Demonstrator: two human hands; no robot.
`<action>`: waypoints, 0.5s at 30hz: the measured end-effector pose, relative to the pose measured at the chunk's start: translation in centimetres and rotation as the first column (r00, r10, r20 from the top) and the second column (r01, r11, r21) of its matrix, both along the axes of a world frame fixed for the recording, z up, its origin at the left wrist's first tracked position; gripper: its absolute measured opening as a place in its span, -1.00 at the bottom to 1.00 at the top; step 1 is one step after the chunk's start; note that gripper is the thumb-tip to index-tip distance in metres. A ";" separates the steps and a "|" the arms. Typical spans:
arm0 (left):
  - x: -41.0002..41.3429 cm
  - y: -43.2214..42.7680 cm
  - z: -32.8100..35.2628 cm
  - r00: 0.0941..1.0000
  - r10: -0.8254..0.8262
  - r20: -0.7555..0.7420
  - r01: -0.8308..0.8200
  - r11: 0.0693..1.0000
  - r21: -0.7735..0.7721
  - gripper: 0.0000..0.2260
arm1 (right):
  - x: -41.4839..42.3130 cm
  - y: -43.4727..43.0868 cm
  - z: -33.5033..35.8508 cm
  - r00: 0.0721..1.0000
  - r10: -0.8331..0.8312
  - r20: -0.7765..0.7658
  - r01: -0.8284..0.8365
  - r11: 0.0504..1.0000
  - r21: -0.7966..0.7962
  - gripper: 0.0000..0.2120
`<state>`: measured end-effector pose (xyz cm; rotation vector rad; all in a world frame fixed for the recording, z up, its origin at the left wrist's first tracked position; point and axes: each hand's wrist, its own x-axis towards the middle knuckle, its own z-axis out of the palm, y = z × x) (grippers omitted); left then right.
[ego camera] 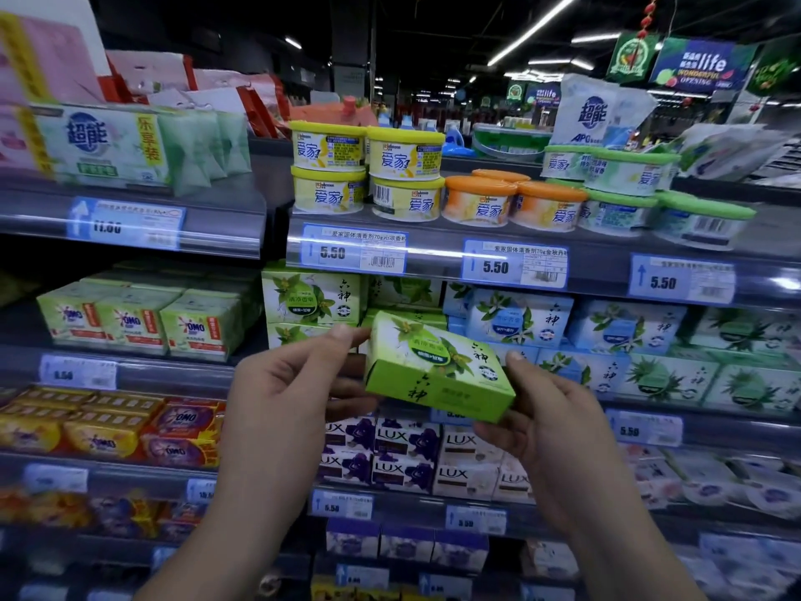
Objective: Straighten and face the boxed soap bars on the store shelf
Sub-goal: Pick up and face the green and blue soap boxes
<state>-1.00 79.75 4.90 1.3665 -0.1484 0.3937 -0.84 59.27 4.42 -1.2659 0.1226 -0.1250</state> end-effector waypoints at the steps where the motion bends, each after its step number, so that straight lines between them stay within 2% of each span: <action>1: 0.0 0.1 0.1 1.000 0.009 -0.002 -0.009 1.000 0.000 -0.73 | 0.0 -0.1 0.0 1.000 0.018 0.005 -0.018 1.000 0.012 -0.70; 4: 0.0 0.5 0.0 1.000 0.009 -0.009 -0.008 1.000 0.029 -0.69 | 0.0 -0.3 -0.2 0.998 0.056 0.033 -0.055 0.998 -0.026 -0.61; 9: 0.6 1.0 -1.0 0.999 0.031 -0.024 -0.025 0.979 0.203 -0.72 | 0.0 -0.1 -0.7 0.988 0.003 0.152 0.029 0.979 -0.204 -0.78; 11: 1.1 1.0 -1.7 0.998 0.057 -0.003 -0.054 0.959 0.278 -0.67 | 0.1 0.1 -0.9 0.976 -0.010 0.219 0.080 0.947 -0.311 -0.89; 15: 2.4 0.9 -2.7 0.990 0.122 0.070 -0.139 0.934 0.331 -0.65 | 0.9 0.8 -1.2 0.961 -0.025 0.276 0.159 0.865 -0.475 -0.71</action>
